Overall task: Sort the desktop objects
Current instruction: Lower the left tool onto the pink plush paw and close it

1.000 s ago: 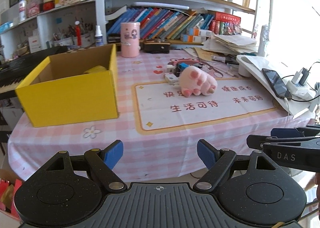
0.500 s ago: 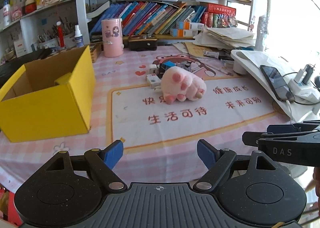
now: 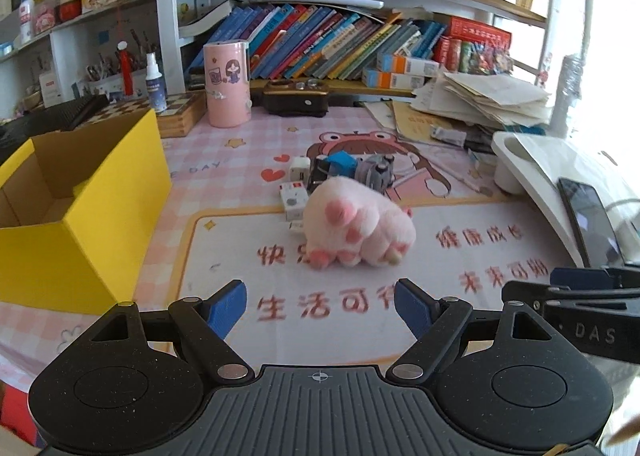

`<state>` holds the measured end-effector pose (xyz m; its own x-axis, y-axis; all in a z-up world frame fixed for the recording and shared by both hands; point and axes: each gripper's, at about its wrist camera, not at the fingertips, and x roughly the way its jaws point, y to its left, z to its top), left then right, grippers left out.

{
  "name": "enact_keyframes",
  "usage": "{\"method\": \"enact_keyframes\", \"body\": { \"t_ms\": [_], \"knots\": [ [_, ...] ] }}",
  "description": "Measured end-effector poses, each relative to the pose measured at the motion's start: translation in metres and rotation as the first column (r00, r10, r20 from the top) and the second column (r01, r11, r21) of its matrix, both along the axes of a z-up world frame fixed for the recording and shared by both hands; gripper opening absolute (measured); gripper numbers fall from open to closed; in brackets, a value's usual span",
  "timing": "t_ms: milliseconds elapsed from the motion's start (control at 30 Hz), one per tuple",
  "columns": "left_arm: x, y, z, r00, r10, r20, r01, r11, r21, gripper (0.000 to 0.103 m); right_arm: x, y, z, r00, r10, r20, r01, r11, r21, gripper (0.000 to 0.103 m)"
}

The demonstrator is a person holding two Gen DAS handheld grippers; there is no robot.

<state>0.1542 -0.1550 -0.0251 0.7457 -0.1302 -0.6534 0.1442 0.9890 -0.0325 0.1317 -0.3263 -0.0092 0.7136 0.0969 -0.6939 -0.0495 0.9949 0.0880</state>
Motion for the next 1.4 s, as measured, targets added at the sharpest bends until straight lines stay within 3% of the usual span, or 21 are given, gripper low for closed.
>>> {"method": "enact_keyframes", "body": {
  "t_ms": [267, 433, 600, 800, 900, 1167, 1267, 1400],
  "knots": [
    [0.034, -0.015, -0.006, 0.995, 0.097, -0.022, -0.099, 0.991, -0.093, 0.083, 0.033, -0.029, 0.000, 0.999, 0.049, 0.023, -0.049, 0.999, 0.015, 0.051],
    [0.058, -0.025, -0.010, 0.993, 0.116, -0.029, -0.119, 0.988, -0.097, 0.083, 0.050, -0.040, -0.001, 0.997, 0.067, 0.036, -0.068, 0.997, 0.023, 0.053],
    [0.084, -0.026, -0.019, 0.988, 0.136, -0.070, -0.145, 0.978, -0.150, 0.083, 0.066, -0.049, 0.002, 0.996, 0.072, 0.046, -0.073, 0.997, 0.020, 0.057],
    [0.113, -0.030, -0.035, 0.975, 0.203, -0.084, -0.214, 0.966, -0.144, 0.083, 0.082, -0.055, 0.003, 0.995, 0.082, 0.050, -0.082, 0.997, 0.007, 0.058],
    [0.122, -0.031, -0.040, 0.971, 0.223, -0.086, -0.235, 0.956, -0.176, 0.083, 0.088, -0.056, 0.003, 0.995, 0.089, 0.046, -0.089, 0.996, -0.002, 0.058],
    [0.135, -0.040, -0.048, 0.973, 0.209, -0.103, -0.225, 0.955, -0.192, 0.083, 0.100, -0.061, 0.003, 0.994, 0.102, 0.041, -0.102, 0.995, 0.000, 0.059],
    [0.139, -0.041, -0.050, 0.973, 0.209, -0.100, -0.225, 0.954, -0.198, 0.077, 0.107, -0.061, 0.003, 0.994, 0.095, 0.046, -0.096, 0.995, 0.015, 0.061],
    [0.137, -0.040, -0.044, 0.978, 0.192, -0.081, -0.204, 0.961, -0.188, 0.062, 0.115, -0.060, 0.002, 0.995, 0.090, 0.048, -0.091, 0.995, 0.030, 0.061]
  ]
}}
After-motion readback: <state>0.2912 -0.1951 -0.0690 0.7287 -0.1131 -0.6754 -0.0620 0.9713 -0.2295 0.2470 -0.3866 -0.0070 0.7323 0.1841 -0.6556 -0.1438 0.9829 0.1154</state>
